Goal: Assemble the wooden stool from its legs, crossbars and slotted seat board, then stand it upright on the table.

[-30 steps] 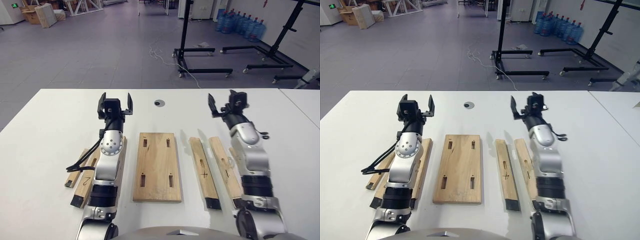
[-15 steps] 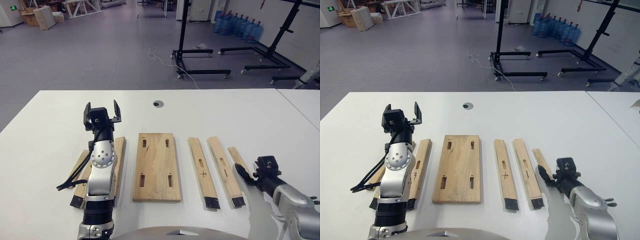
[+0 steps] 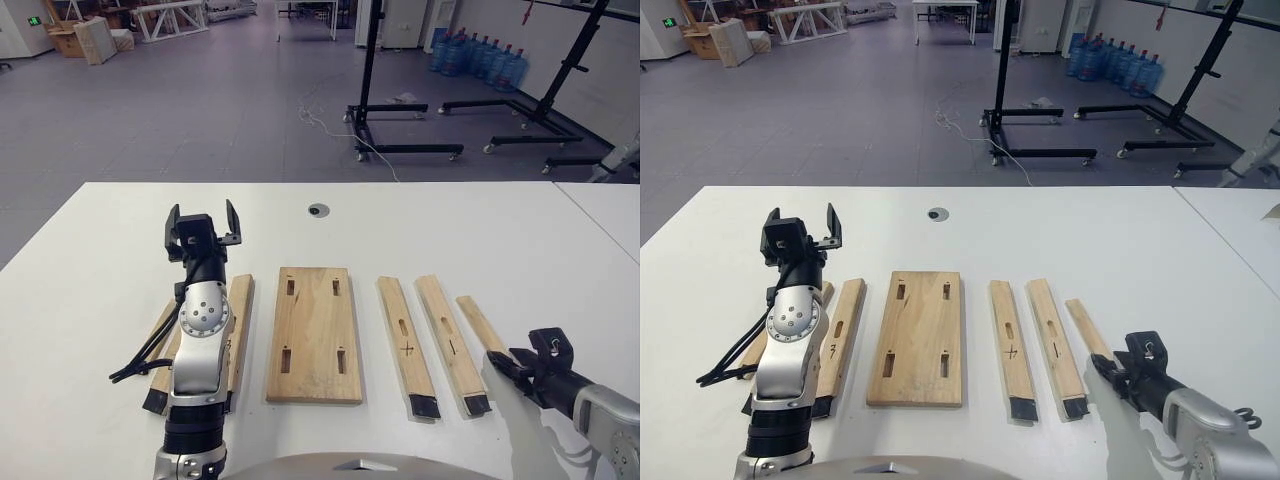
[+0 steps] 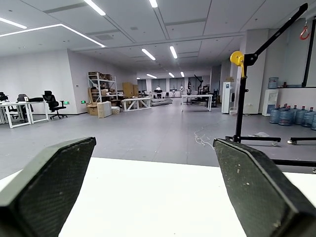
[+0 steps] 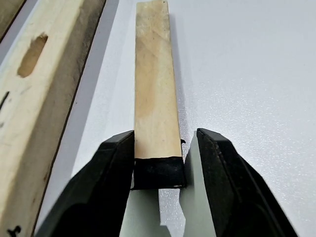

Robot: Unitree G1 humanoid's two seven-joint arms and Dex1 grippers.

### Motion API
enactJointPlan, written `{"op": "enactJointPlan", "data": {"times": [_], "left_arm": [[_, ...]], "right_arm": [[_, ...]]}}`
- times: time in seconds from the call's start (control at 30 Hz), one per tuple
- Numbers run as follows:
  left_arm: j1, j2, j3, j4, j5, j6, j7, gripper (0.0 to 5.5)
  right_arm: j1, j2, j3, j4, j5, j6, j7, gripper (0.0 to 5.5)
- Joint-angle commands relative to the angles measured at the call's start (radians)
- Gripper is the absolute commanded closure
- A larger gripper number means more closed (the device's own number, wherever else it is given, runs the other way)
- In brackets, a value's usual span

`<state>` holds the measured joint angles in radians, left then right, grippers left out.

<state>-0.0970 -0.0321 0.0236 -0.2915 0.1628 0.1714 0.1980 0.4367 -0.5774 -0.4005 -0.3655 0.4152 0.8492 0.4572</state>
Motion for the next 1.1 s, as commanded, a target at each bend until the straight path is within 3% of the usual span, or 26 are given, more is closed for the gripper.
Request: {"op": "enactJointPlan", "data": {"times": [0.03,0.17,0.37,0.57,0.7,0.93,1.1], "left_arm": [[-0.018,-0.002,-0.011,0.017,0.006,0.014,-0.005,1.13],[-0.033,-0.001,0.006,0.050,-0.024,0.007,-0.015,1.13],[-0.064,0.007,0.068,0.133,-0.141,-0.005,-0.068,1.13],[-0.142,0.029,0.099,0.197,-0.249,0.034,-0.154,1.13],[-0.197,0.026,0.167,0.237,-0.376,0.108,-0.189,1.13],[-0.227,0.029,0.231,0.172,-0.720,0.342,-0.340,1.13],[-0.202,0.061,0.194,0.091,-0.866,0.446,-0.455,1.13]], "right_arm": [[0.034,0.047,0.063,0.143,0.024,0.172,-0.007,3.99],[-0.081,0.069,0.052,0.239,0.040,0.122,-0.030,4.21],[-0.479,0.127,0.030,0.466,0.039,-0.084,-0.070,4.21],[-0.837,0.264,0.195,0.553,-0.091,-0.421,-0.119,4.21],[-0.893,0.383,0.307,0.478,-0.115,-0.512,-0.124,4.21],[-0.819,0.449,0.601,0.434,-0.288,-0.757,-0.010,4.21],[-0.850,0.492,0.644,0.453,-0.279,-0.781,0.034,4.21]]}}
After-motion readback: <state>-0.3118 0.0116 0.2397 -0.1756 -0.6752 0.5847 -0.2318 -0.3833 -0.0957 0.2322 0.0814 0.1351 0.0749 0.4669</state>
